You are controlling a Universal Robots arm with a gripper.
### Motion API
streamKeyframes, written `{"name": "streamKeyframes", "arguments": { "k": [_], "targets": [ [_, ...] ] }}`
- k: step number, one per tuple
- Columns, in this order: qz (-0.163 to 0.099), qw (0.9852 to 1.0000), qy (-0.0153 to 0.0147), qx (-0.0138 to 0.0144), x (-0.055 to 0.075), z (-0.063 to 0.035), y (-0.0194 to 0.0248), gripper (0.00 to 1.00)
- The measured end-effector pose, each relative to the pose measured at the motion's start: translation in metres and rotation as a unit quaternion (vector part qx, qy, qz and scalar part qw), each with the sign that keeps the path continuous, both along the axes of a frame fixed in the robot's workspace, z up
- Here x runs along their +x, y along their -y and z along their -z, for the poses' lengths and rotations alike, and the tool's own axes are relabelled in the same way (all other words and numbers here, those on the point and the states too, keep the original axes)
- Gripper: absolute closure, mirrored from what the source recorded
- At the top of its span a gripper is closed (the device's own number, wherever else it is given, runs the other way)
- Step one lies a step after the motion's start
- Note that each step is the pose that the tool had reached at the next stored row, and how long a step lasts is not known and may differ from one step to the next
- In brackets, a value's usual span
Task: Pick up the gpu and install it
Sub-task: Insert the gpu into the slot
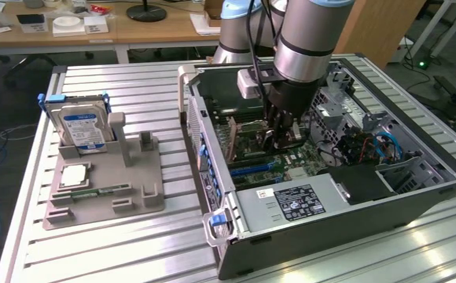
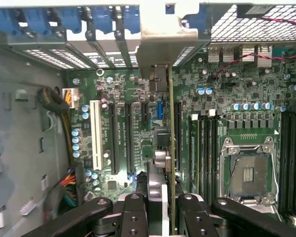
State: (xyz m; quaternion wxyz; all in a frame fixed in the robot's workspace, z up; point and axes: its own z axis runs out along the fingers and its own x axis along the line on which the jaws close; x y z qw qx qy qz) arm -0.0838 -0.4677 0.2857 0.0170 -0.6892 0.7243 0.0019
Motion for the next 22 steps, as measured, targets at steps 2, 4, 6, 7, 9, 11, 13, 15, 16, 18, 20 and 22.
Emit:
{"name": "streamKeyframes", "arguments": {
  "k": [2, 4, 6, 7, 9, 11, 13, 15, 16, 18, 20, 22],
  "targets": [
    [0.000, 1.0000, -0.0007, 0.0000, 0.000, 0.0020, -0.0040, 0.72],
    [0.000, 1.0000, -0.0009, 0.0001, 0.000, 0.0027, -0.0049, 0.72],
    [0.000, 1.0000, -0.0009, 0.0001, 0.000, 0.0026, -0.0049, 0.72],
    [0.000, 1.0000, -0.0009, 0.0001, 0.000, 0.0026, -0.0049, 0.72],
    [0.000, 1.0000, -0.0009, 0.0001, -0.001, 0.0035, -0.0053, 0.72],
    [0.000, 1.0000, -0.0009, 0.0000, -0.001, 0.0068, -0.0059, 0.72],
    [0.000, 1.0000, -0.0010, 0.0000, -0.001, 0.0104, -0.0062, 0.72],
    [0.000, 1.0000, -0.0009, 0.0001, -0.001, 0.0141, -0.0063, 0.72],
    [0.000, 1.0000, -0.0009, 0.0000, -0.001, 0.0159, -0.0064, 0.72],
    [0.000, 1.0000, -0.0009, 0.0000, -0.004, 0.0195, -0.0066, 0.72],
    [0.000, 1.0000, -0.0009, 0.0001, -0.004, 0.0219, -0.0067, 0.72],
    [0.000, 1.0000, -0.0010, 0.0000, -0.004, 0.0218, -0.0067, 0.72]
  ]
}}
